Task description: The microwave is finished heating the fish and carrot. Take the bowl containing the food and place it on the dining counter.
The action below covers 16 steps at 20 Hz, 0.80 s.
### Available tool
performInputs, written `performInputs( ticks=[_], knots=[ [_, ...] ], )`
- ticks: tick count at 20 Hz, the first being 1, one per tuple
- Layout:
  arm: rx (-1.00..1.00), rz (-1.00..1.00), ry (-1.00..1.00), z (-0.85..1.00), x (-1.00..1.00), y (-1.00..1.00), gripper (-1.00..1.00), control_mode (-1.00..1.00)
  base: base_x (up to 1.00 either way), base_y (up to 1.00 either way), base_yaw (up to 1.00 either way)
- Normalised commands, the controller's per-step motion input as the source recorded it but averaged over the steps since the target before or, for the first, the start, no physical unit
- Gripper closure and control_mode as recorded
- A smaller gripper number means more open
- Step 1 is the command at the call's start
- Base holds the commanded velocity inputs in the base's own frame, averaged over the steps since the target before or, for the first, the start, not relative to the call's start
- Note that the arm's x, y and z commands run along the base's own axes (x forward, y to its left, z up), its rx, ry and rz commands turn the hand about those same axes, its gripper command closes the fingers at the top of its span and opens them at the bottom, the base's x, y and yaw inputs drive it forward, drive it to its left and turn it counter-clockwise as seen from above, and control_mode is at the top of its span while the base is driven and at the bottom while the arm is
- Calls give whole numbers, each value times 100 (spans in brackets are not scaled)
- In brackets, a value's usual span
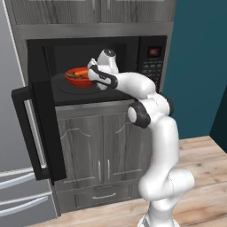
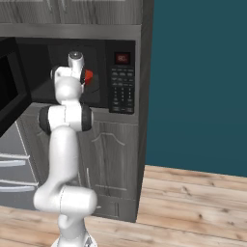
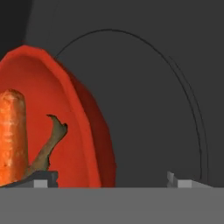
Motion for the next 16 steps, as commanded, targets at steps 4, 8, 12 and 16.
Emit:
performInputs(
  ticks=[4,8,12,16],
  knots=[
    [-5,0,6,-44,36,3,-100,-100,0,0,0],
    [0,0,-1,-23,32,0,100,-100,0,0,0],
    [0,0,-1,-3,1,0,100,-100,0,0,0],
    [0,0,0,-16,-64,-2,100,-100,0,0,0]
  ],
)
